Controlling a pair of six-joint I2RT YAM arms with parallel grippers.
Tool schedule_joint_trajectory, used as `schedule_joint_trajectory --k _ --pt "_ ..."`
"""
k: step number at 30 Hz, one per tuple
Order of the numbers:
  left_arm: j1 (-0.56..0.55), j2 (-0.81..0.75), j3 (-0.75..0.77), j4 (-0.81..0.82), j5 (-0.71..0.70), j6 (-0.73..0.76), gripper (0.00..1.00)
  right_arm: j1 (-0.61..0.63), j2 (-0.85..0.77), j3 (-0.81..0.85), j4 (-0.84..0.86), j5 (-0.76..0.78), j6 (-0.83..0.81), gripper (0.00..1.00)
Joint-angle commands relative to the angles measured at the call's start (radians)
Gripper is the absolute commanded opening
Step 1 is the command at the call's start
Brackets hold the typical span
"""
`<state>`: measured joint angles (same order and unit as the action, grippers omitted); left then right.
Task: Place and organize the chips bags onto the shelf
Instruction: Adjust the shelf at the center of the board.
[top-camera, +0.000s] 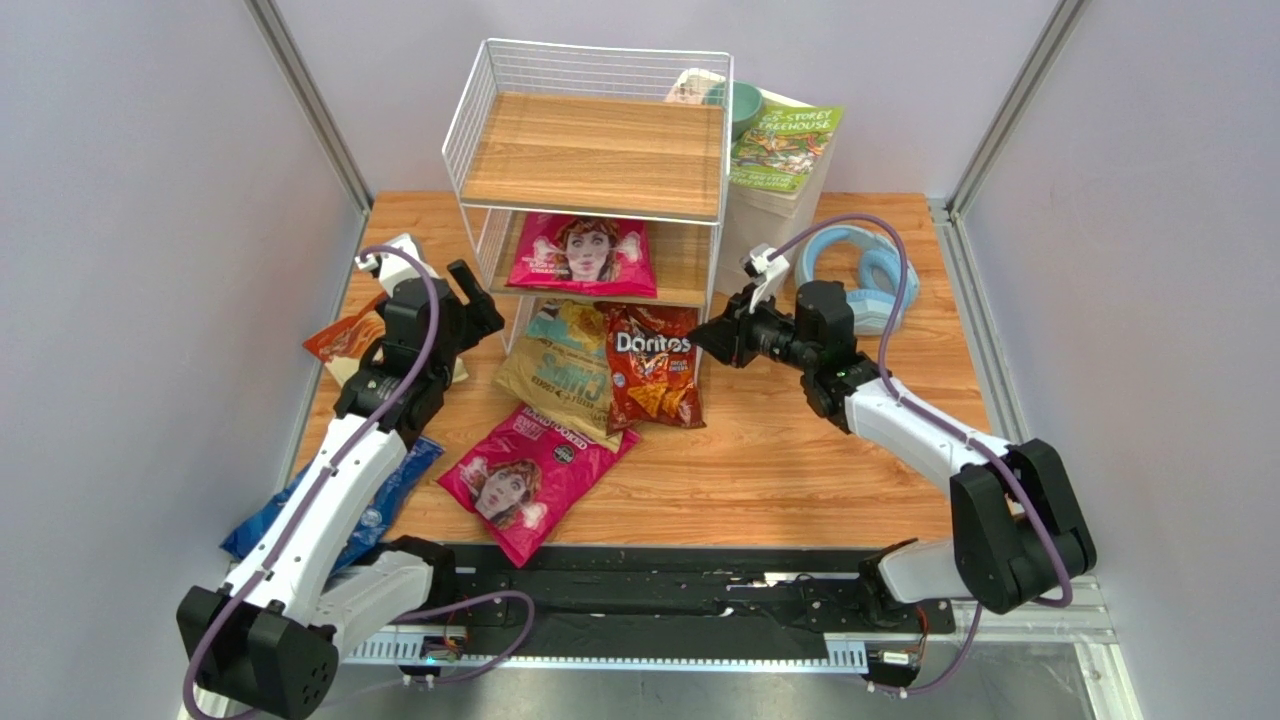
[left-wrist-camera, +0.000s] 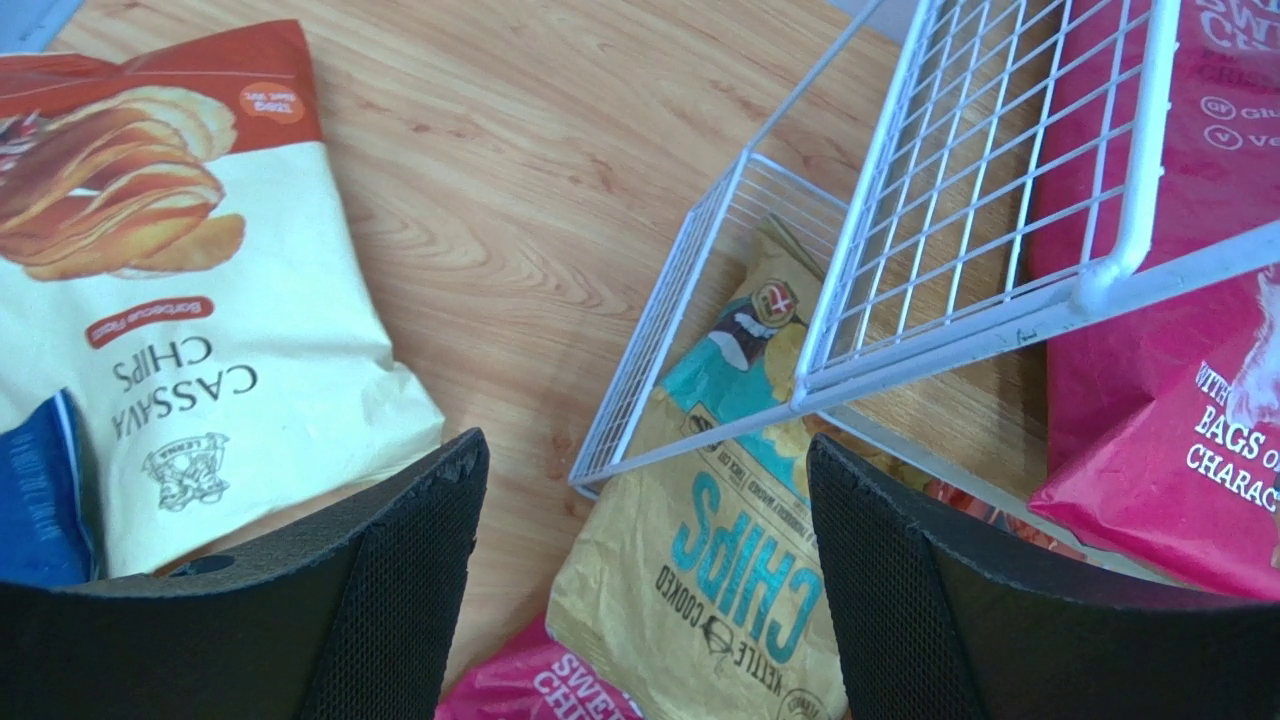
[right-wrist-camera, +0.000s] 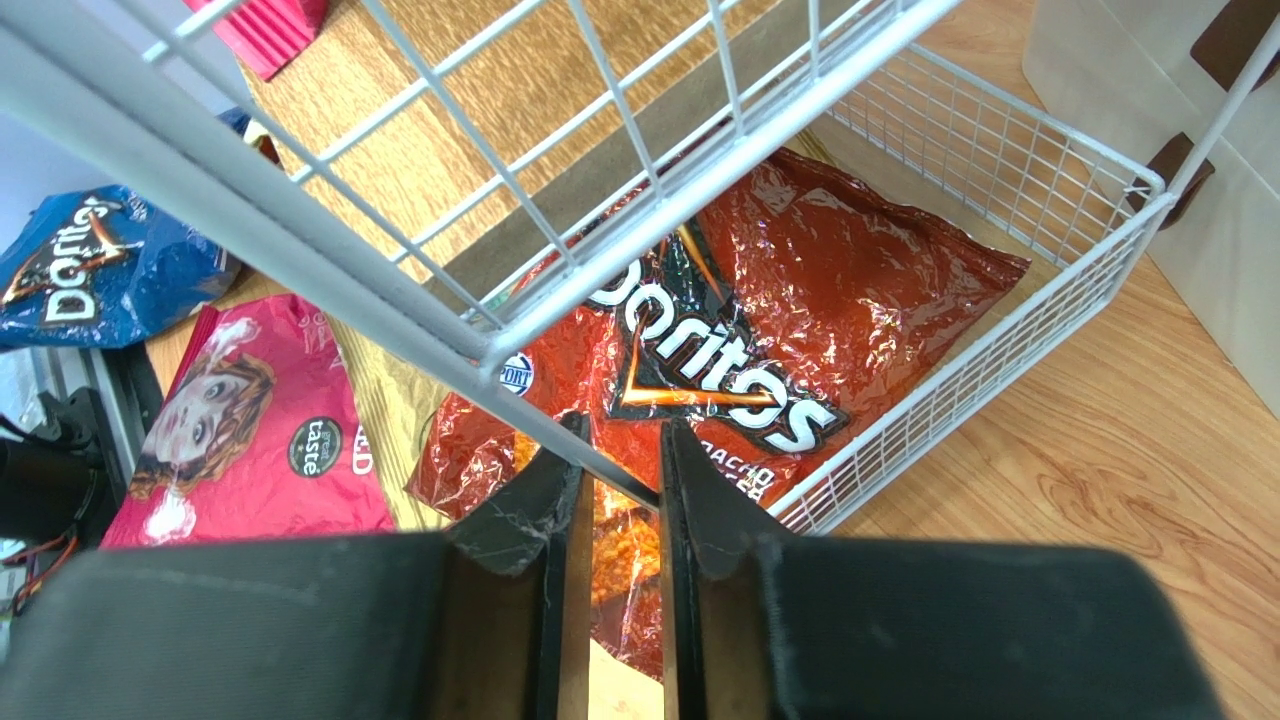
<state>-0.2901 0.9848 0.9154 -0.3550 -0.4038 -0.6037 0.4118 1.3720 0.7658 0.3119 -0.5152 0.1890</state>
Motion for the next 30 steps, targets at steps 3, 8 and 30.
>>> schedule_joint_trajectory --k 3,8,30 --pt "0.034 -0.057 -0.004 0.087 0.111 0.039 0.82 -0.051 0.035 0.004 -0.157 -0.065 0.02 0.0" --pt "0.034 -0.11 0.048 -0.009 0.16 0.041 0.81 -0.067 0.041 -0.002 -0.16 -0.065 -0.002 0.0" --pt "0.034 -0.022 0.203 0.022 0.315 0.093 0.81 -0.085 0.03 0.012 -0.146 -0.019 0.027 0.0"
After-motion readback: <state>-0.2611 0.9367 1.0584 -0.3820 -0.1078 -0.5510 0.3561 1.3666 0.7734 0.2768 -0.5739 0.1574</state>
